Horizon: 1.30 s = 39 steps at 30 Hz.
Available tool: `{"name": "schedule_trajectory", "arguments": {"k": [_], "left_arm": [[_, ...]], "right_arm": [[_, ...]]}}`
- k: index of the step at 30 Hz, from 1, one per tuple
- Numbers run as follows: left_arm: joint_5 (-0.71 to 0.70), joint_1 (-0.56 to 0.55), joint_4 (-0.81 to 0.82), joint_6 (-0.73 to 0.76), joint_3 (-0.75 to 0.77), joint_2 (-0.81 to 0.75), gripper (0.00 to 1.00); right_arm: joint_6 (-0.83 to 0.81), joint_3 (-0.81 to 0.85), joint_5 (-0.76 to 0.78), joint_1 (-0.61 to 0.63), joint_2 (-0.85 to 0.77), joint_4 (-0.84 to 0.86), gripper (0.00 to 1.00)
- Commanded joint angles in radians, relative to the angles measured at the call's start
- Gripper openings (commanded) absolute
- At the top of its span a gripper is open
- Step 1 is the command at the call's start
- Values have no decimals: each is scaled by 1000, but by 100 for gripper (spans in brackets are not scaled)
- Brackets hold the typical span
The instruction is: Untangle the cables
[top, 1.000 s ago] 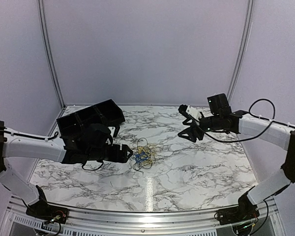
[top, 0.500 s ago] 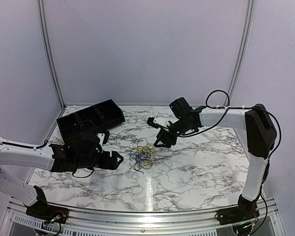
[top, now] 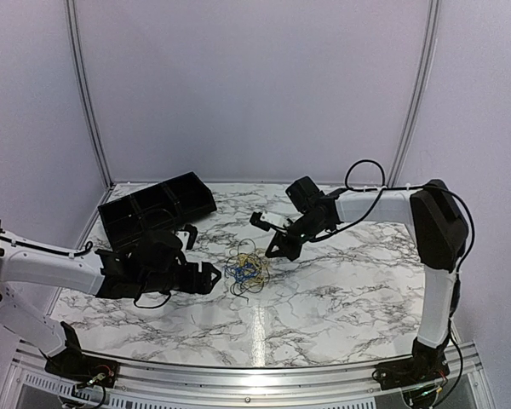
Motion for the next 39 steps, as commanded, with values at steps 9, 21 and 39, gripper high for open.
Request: {"name": "schedule_trajectory", "arguments": {"k": [9,21,39], "left_arm": [[-263,-52,121,28,172,144,88],[-136,-58,438,23,203,412,81],[28,-66,566,-60,256,716,49]], "right_arm": [[-19,4,-17,157,-196,-78,0],[-23,19,-69,157,-245,-104,0],[-28,528,-304,-27,-368,-244,0]]}}
